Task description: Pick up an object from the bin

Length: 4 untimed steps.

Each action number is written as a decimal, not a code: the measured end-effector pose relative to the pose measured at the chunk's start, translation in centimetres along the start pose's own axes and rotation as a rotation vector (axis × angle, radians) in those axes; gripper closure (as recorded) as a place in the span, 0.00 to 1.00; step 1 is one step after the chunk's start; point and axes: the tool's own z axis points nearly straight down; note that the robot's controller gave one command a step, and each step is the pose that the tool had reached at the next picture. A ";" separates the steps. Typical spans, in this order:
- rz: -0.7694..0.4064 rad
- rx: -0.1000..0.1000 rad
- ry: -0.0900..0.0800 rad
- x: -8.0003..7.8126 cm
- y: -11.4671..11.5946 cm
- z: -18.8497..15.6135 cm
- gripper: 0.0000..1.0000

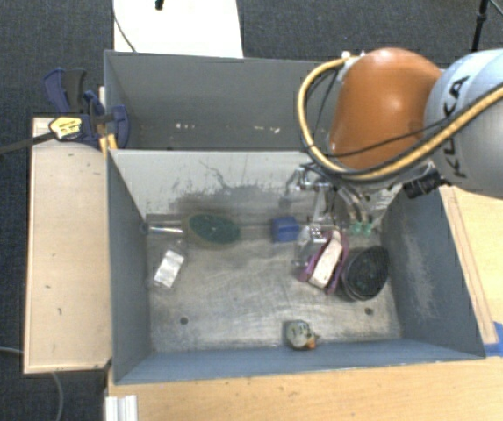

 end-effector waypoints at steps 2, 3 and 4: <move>-0.566 0.001 0.006 0.3 -11.9 9.7 0.00; -0.919 -0.002 0.003 0.1 -10.0 13.8 0.00; -0.913 -0.003 0.001 0.1 -9.9 13.7 1.00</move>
Offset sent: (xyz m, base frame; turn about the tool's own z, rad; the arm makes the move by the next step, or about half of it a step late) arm 0.0207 -0.0346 -0.0592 -0.0247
